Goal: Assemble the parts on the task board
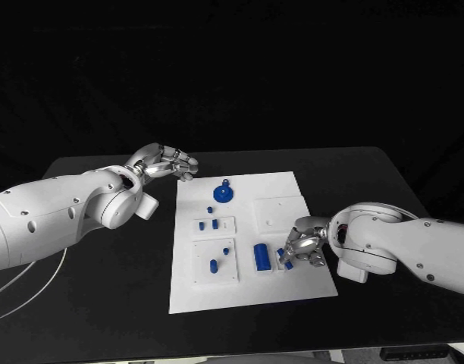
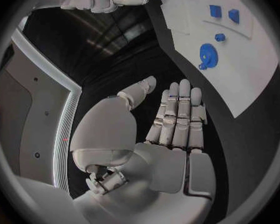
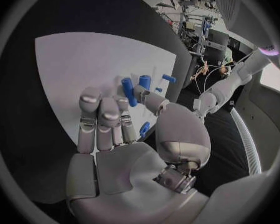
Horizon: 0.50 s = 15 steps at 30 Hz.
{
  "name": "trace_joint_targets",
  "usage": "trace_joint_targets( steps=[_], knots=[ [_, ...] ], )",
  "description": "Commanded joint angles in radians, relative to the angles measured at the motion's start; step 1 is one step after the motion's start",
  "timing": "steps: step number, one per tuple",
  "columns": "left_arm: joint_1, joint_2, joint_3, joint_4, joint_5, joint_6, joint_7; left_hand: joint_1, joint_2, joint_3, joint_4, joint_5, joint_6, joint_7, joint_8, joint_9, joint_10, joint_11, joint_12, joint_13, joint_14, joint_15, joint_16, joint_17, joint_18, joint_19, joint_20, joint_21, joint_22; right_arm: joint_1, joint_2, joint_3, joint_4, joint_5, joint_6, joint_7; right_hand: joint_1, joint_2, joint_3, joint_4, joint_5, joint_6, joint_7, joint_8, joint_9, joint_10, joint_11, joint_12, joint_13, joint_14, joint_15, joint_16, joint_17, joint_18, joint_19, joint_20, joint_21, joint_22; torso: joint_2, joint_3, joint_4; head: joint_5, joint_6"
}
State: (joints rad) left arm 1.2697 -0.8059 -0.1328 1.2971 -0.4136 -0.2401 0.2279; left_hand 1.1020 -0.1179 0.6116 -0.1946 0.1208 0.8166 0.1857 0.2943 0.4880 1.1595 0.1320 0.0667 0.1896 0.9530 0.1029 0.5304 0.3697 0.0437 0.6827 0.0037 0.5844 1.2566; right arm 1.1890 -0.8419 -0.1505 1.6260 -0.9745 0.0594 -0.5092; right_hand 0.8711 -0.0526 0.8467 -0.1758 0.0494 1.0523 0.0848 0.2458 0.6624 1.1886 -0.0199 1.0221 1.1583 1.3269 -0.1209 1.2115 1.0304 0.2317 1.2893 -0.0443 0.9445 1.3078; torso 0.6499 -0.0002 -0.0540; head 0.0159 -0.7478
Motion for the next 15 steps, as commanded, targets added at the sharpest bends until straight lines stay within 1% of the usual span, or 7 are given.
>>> trace_joint_targets(
  steps=[1,15],
  knots=[
    [0.0,0.0,0.0,0.003,0.004,0.014,0.006,-0.009,0.0,0.002,0.005,-0.004,-0.006,-0.004,0.004,-0.001,0.0,0.001,0.006,-0.002,0.007,0.002,-0.006,0.001,0.013,0.008,0.001,-0.005,0.001,-0.009,0.006,-0.001,-0.005,-0.009,-0.01,0.0,-0.011,0.002,0.002,-0.005,0.006,0.007,0.0,0.0,-0.012,0.011,-0.006,-0.003,0.002,-0.001,-0.009,0.003,-0.001,0.03,-0.001,0.008,0.002,0.011,0.0,0.0003,-0.0006,0.002,-0.002],
    [0.0,-0.003,0.0,0.006,0.004,0.016,0.004,-0.012,0.001,0.001,0.008,-0.004,-0.006,-0.004,0.004,-0.002,0.0,0.001,0.006,-0.002,0.007,0.002,-0.008,0.003,0.013,0.008,0.001,-0.005,0.002,-0.013,0.016,-0.001,-0.014,-0.022,-0.015,0.001,-0.037,0.0,-0.012,-0.003,0.007,0.011,-0.001,-0.002,-0.016,0.011,-0.007,-0.005,0.003,-0.001,-0.009,0.004,-0.002,0.03,0.0,0.008,0.004,0.011,0.0,0.0011,-0.001,0.004,-0.004]
  ],
)
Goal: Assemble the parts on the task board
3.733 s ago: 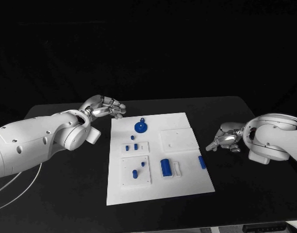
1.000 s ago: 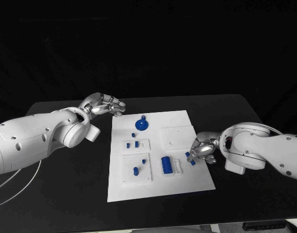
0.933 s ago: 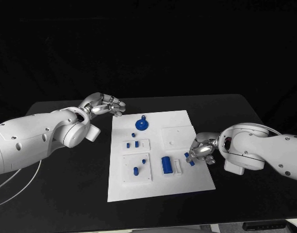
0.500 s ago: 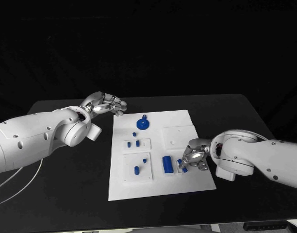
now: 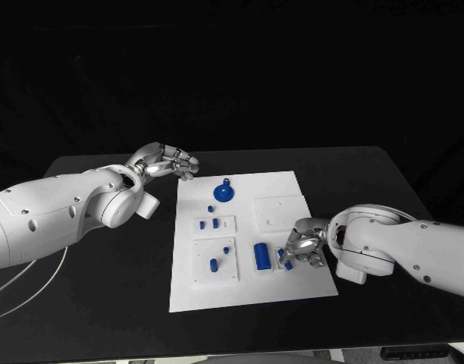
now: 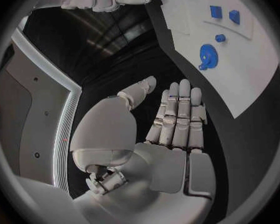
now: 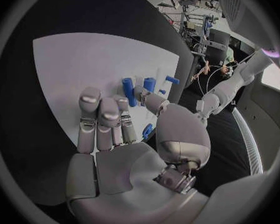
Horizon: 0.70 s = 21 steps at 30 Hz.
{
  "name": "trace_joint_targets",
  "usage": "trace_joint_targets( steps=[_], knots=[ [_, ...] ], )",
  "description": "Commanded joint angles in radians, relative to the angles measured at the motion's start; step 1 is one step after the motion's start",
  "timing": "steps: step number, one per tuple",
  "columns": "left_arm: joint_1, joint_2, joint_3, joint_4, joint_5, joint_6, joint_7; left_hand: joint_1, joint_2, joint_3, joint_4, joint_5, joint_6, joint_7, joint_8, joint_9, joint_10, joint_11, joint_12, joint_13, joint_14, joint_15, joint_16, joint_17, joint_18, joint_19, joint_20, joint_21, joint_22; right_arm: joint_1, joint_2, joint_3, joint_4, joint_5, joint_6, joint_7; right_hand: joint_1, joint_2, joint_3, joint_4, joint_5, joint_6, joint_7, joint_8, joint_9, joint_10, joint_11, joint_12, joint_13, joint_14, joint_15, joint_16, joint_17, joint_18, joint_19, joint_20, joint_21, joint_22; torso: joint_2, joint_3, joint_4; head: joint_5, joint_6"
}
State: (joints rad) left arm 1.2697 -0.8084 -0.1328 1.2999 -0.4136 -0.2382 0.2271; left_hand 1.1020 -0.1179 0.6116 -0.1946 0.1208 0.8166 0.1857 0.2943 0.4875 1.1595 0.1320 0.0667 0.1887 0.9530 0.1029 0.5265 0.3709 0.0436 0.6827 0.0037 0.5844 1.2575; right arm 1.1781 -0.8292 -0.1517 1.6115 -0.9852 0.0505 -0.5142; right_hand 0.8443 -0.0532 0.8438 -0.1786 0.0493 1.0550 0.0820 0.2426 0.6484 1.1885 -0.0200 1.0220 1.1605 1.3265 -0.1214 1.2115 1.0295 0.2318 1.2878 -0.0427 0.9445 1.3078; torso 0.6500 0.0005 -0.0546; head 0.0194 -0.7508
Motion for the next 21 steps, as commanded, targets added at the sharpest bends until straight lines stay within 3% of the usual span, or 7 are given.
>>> trace_joint_targets(
  steps=[1,8,21],
  knots=[
    [0.0,0.0,0.0,0.003,0.004,0.015,0.004,-0.012,0.0,0.001,0.008,-0.004,-0.006,-0.004,0.004,-0.001,0.0,0.001,0.006,-0.001,0.007,0.002,-0.004,0.002,0.013,0.008,0.001,-0.005,0.001,-0.002,0.003,0.0,-0.001,-0.011,-0.008,0.006,-0.012,0.001,-0.009,0.0,0.007,0.008,0.002,0.001,-0.002,0.011,-0.007,-0.005,0.001,0.0,-0.009,0.004,-0.001,0.03,0.001,0.007,0.004,0.011,0.0,0.0004,-0.0002,0.001,-0.001],
    [0.0,-0.001,0.0,0.003,0.004,0.016,0.004,-0.013,0.0,0.0,0.01,-0.005,-0.006,-0.004,0.005,-0.001,0.0,0.001,0.006,-0.002,0.007,0.002,-0.004,0.003,0.013,0.008,0.001,-0.006,0.002,-0.002,0.007,0.0,0.0,-0.011,-0.009,0.01,-0.032,-0.007,-0.028,0.003,0.006,0.01,0.002,0.0,-0.005,0.011,-0.007,-0.006,0.002,-0.001,-0.009,0.005,-0.002,0.03,0.001,0.007,0.005,0.01,0.0,0.0001,-0.0005,0.003,-0.001],
    [0.0,-0.004,0.0,0.003,0.004,0.016,0.003,-0.014,0.001,0.0,0.011,-0.005,-0.006,-0.004,0.005,-0.001,0.0,0.001,0.006,-0.002,0.007,0.002,-0.005,0.004,0.013,0.008,0.001,-0.006,0.002,-0.002,0.01,0.0,0.001,-0.011,-0.018,0.022,-0.09,-0.063,-0.116,0.008,0.01,0.007,0.001,-0.005,-0.009,0.007,-0.008,-0.009,0.006,-0.003,-0.011,0.006,-0.004,0.03,-0.001,0.001,0.005,0.008,0.0,-0.0002,-0.0009,0.008,-0.004]
  ],
)
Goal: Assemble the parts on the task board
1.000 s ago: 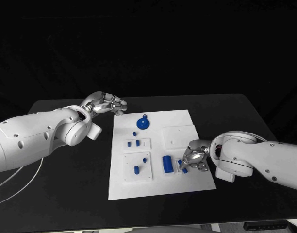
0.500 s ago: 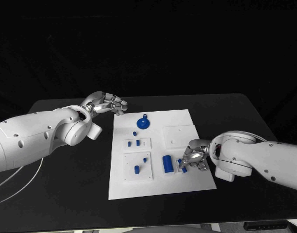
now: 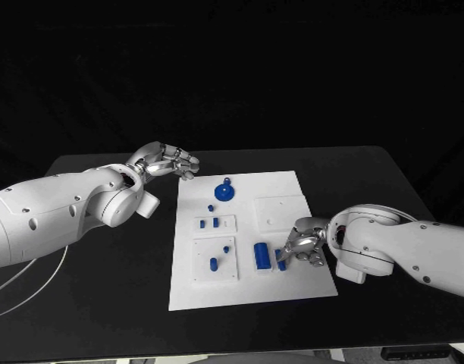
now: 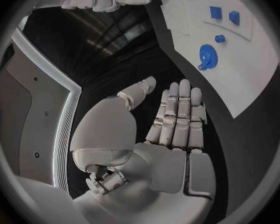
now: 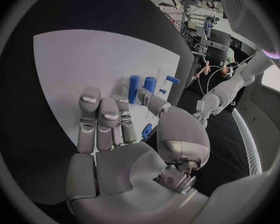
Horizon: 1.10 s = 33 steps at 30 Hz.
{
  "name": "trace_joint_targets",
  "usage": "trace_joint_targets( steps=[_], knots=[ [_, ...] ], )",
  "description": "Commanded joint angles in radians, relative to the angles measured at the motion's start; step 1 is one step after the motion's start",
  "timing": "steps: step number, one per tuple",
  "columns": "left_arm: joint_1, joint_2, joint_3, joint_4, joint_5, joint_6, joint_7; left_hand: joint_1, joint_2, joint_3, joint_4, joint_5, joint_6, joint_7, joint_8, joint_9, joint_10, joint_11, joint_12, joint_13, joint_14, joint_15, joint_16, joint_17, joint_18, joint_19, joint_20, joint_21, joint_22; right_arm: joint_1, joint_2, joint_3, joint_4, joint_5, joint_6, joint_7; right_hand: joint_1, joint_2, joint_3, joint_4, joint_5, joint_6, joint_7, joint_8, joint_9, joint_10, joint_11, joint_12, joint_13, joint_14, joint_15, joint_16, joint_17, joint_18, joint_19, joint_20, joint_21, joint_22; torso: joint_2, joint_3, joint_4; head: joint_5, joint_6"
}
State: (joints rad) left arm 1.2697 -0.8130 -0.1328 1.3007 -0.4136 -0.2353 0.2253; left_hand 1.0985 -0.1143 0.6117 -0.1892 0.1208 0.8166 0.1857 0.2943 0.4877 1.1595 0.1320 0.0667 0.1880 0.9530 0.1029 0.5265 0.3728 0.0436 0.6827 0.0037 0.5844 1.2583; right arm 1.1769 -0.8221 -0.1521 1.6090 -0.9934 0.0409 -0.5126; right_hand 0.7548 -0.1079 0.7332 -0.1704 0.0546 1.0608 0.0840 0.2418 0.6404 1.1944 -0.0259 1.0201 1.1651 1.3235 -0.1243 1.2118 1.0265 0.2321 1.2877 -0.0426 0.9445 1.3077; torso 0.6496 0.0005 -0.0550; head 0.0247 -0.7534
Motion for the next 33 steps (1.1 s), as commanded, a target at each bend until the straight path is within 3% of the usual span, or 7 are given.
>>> trace_joint_targets(
  steps=[1,13,24,33],
  knots=[
    [0.0,0.001,0.001,0.002,0.004,0.013,0.005,-0.01,-0.003,0.0,0.006,-0.005,-0.005,-0.004,0.005,-0.001,0.0,0.001,0.006,-0.001,0.007,0.002,-0.005,0.002,0.013,0.008,0.001,-0.007,0.001,-0.001,0.003,0.001,0.004,-0.002,-0.009,0.022,-0.003,-0.013,-0.012,0.0,0.006,0.0,-0.001,-0.004,-0.002,0.001,-0.002,-0.007,0.002,0.0,-0.008,0.005,-0.001,0.03,-0.001,0.0,0.004,0.007,0.0,-0.0003,-0.0004,0.002,-0.001],
    [0.0,-0.001,0.001,0.003,0.004,0.014,0.005,-0.011,-0.003,0.0,0.007,-0.005,-0.005,-0.004,0.005,-0.001,0.0,0.001,0.006,-0.001,0.007,0.002,-0.006,0.003,0.013,0.008,0.001,-0.007,0.002,-0.001,-0.009,0.001,0.008,0.001,0.009,0.048,-0.009,-0.033,-0.047,-0.002,0.011,-0.002,-0.001,-0.007,-0.004,-0.001,-0.002,-0.009,0.004,-0.002,-0.009,0.004,-0.003,0.03,-0.003,-0.005,0.002,0.005,0.0,0.0,-0.0002,0.004,-0.001],
    [0.0,-0.002,0.001,0.004,0.003,0.017,0.001,-0.011,-0.002,0.001,0.008,-0.004,-0.005,-0.004,0.005,-0.002,0.001,0.0,0.006,-0.002,0.007,0.002,-0.006,0.003,0.013,0.008,0.001,-0.007,0.002,-0.002,-0.046,0.001,0.019,-0.002,0.117,0.062,0.037,-0.046,-0.109,-0.072,0.028,-0.012,0.003,-0.012,-0.006,-0.009,0.002,-0.016,0.006,-0.006,-0.005,-0.001,-0.007,0.03,-0.012,-0.008,-0.003,0.002,0.0,0.0011,-0.0012,-0.002,0.002],
    [0.0,-0.002,0.0,0.003,0.003,0.018,-0.002,-0.01,0.0,0.002,0.01,-0.004,-0.005,-0.005,0.006,-0.002,0.001,0.0,0.006,-0.002,0.008,0.002,-0.007,0.005,0.013,0.009,0.001,-0.008,0.003,-0.004,-0.049,0.001,0.019,-0.028,0.129,0.059,0.039,-0.046,-0.141,-0.089,0.007,-0.017,0.005,-0.015,-0.007,-0.012,0.003,-0.02,0.006,-0.009,-0.004,-0.005,-0.009,0.03,-0.017,-0.006,-0.008,0.0,0.0,0.0012,-0.001,-0.003,0.002]
  ],
)
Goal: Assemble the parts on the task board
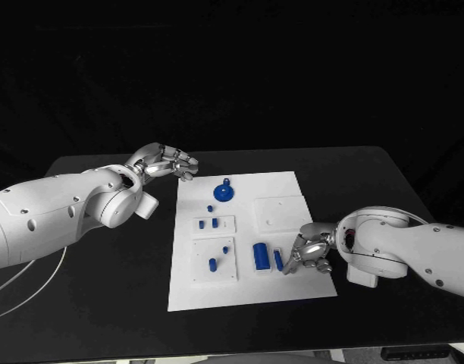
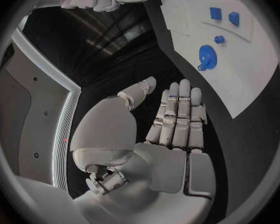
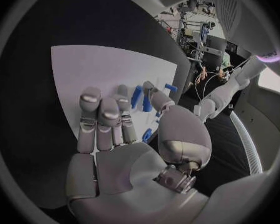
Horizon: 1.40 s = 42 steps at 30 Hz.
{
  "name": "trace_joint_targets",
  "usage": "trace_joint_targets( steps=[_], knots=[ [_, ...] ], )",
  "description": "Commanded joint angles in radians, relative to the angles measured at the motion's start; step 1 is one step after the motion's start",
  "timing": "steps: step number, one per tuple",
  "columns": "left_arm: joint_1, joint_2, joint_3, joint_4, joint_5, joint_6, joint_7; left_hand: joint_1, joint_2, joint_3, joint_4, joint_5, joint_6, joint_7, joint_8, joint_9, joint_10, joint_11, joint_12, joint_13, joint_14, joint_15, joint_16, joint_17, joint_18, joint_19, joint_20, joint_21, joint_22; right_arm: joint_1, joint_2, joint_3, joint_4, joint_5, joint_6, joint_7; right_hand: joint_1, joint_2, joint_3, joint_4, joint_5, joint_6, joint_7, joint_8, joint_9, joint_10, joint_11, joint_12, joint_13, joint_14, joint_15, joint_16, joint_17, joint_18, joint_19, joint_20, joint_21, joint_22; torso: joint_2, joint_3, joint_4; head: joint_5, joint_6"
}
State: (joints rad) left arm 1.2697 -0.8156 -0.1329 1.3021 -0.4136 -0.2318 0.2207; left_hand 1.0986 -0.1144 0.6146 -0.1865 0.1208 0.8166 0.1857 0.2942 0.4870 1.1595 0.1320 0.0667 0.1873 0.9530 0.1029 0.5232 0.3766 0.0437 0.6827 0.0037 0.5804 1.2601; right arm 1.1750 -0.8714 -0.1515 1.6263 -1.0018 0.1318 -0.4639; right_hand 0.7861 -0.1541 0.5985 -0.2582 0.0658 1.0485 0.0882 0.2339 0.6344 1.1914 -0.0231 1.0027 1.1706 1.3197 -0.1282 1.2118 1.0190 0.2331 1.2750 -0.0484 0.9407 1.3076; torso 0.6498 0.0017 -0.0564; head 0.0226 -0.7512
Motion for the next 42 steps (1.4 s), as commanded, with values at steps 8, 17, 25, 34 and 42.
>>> trace_joint_targets(
  steps=[8,17,25,34,42],
  knots=[
    [0.0,0.002,0.0,0.003,0.003,0.015,0.004,-0.01,0.001,-0.001,0.007,-0.004,-0.005,-0.005,0.006,-0.001,0.001,0.0,0.006,-0.002,0.008,0.002,-0.004,0.002,0.013,0.009,0.001,-0.004,0.001,-0.006,0.006,0.0,-0.003,-0.027,0.03,0.007,0.006,0.008,-0.013,0.0,-0.009,-0.003,0.0,-0.006,-0.001,-0.008,0.0,-0.003,0.0,-0.004,0.0,-0.006,-0.002,0.029,-0.004,0.001,-0.005,-0.001,0.0,-0.0007,0.0015,-0.001,-0.002],
    [0.0,0.002,0.0,0.002,0.002,0.016,0.003,-0.011,0.0,-0.001,0.008,-0.003,-0.005,-0.005,0.006,-0.001,0.001,0.0,0.006,-0.002,0.008,0.002,-0.005,0.003,0.013,0.009,0.001,-0.005,0.002,-0.01,0.025,0.0,-0.02,-0.044,0.004,-0.004,-0.014,0.053,-0.013,0.036,-0.017,0.002,-0.002,-0.005,-0.002,-0.004,-0.003,-0.004,0.0,-0.003,-0.003,-0.005,-0.001,0.029,-0.001,0.0,-0.007,-0.004,0.0,-0.0014,0.0012,0.0,-0.004],
    [0.0,0.0,0.0,0.003,0.002,0.014,0.002,-0.012,0.003,-0.001,0.011,-0.003,-0.005,-0.005,0.006,-0.001,0.002,0.0,0.006,-0.002,0.009,0.002,-0.006,0.004,0.013,0.009,0.001,-0.005,0.003,-0.011,0.036,0.0,-0.038,-0.045,-0.001,-0.012,-0.023,0.097,0.017,0.083,-0.017,0.003,-0.004,-0.004,0.0,-0.004,-0.005,-0.004,0.001,-0.004,-0.005,-0.004,0.0,0.029,0.0,-0.003,-0.007,-0.005,0.0,-0.0008,0.003,0.0,-0.006],
    [0.001,0.001,0.0,0.004,0.002,0.016,0.001,-0.012,0.005,0.0,0.013,-0.001,-0.005,-0.005,0.006,-0.001,0.002,0.0,0.006,-0.003,0.009,0.002,-0.007,0.006,0.013,0.009,0.001,-0.006,0.003,-0.013,0.038,0.0,-0.04,-0.049,0.015,-0.019,-0.007,0.084,0.045,0.09,-0.017,0.002,-0.004,-0.004,0.001,-0.004,-0.005,-0.004,0.003,-0.004,-0.005,-0.002,0.002,0.029,0.0,-0.005,-0.004,-0.003,0.0,-0.0005,0.0008,0.001,-0.006],
    [0.001,0.001,0.0,0.004,0.002,0.019,-0.001,-0.012,0.005,0.001,0.014,-0.001,-0.005,-0.005,0.006,-0.001,0.002,0.0,0.006,-0.003,0.009,0.002,-0.007,0.006,0.013,0.009,0.001,-0.007,0.004,-0.014,0.044,0.0,-0.046,-0.063,0.004,-0.029,0.004,0.06,0.051,0.08,-0.017,0.001,-0.004,-0.003,0.003,-0.004,-0.004,-0.003,0.004,-0.004,-0.004,-0.002,0.002,0.029,0.001,-0.005,-0.002,-0.002,0.0,-0.0005,0.0007,0.0,-0.008]
  ],
)
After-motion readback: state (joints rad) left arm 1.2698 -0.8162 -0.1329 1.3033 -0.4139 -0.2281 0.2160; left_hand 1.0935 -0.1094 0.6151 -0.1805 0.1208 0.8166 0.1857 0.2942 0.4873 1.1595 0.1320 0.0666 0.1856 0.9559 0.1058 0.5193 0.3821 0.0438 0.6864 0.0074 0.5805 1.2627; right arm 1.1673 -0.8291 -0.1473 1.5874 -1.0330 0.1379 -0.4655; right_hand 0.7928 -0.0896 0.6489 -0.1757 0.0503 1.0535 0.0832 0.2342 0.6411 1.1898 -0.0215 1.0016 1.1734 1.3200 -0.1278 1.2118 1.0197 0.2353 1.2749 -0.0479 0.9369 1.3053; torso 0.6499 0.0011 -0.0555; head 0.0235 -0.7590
